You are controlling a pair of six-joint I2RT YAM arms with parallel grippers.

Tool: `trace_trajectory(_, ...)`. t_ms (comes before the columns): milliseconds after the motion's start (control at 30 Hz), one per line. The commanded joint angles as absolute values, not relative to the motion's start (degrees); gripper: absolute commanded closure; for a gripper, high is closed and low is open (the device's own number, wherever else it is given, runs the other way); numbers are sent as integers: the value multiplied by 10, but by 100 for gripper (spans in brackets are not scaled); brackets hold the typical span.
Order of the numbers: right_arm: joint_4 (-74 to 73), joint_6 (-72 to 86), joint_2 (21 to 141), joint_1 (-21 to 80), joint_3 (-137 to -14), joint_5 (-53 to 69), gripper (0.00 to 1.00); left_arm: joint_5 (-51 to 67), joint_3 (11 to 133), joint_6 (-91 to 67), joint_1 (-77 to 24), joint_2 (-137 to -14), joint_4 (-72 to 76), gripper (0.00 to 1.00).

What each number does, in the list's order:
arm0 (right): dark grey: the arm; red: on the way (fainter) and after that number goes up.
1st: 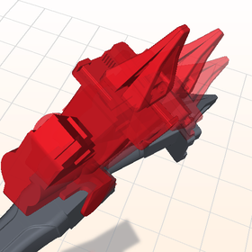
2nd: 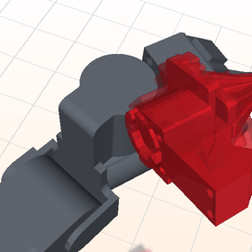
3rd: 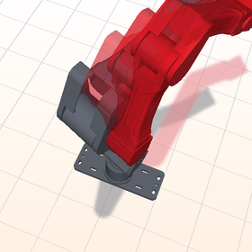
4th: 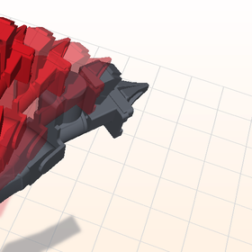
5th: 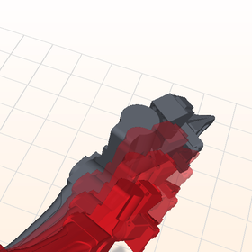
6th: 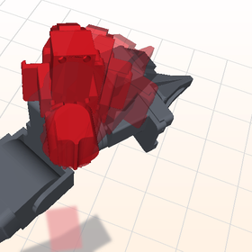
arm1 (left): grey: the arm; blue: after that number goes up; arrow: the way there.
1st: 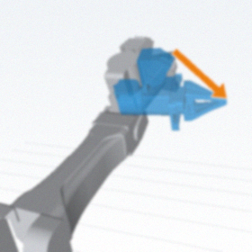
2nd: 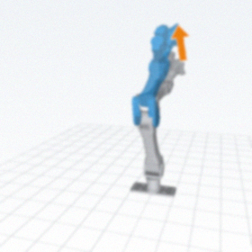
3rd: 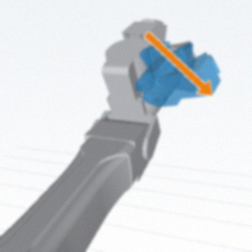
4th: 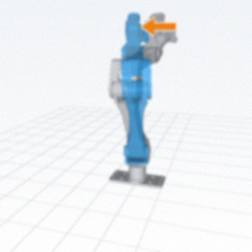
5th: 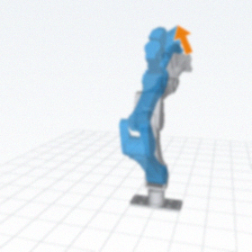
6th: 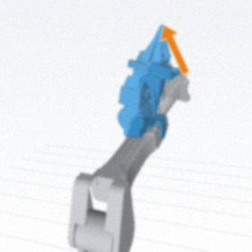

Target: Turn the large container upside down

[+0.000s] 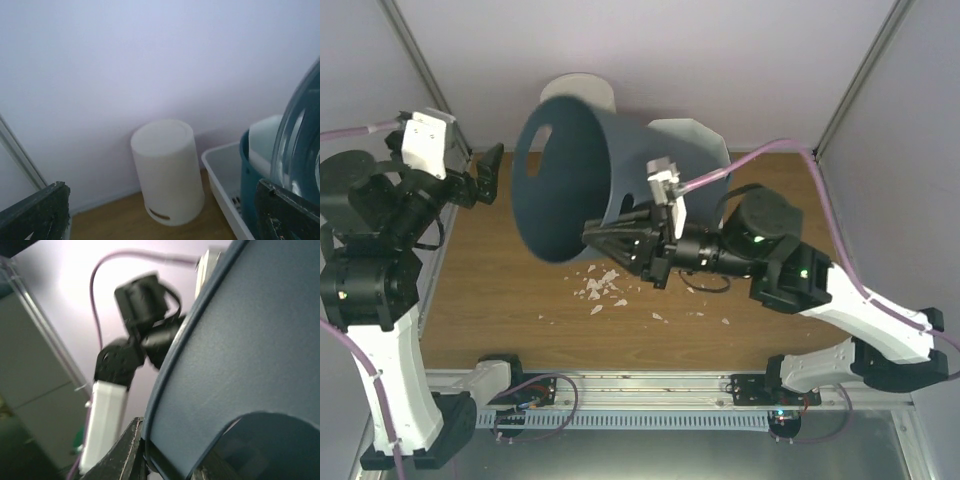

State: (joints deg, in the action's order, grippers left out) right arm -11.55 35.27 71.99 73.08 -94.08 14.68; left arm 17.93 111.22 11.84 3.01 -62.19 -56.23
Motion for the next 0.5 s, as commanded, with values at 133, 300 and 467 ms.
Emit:
trace_trajectory(133, -265, 73, 729, 734, -1105, -141, 99, 196, 1105, 52, 33, -641, -482, 1)
trace_trajectory(300, -332, -50, 741, 733, -1147, -412, 99, 267, 1083, 43, 33, -671, -485, 1)
trace_trajectory(467, -361, -109, 745, 687, -1158, -602, 99, 317, 1065, 23, 31, -681, -440, 1)
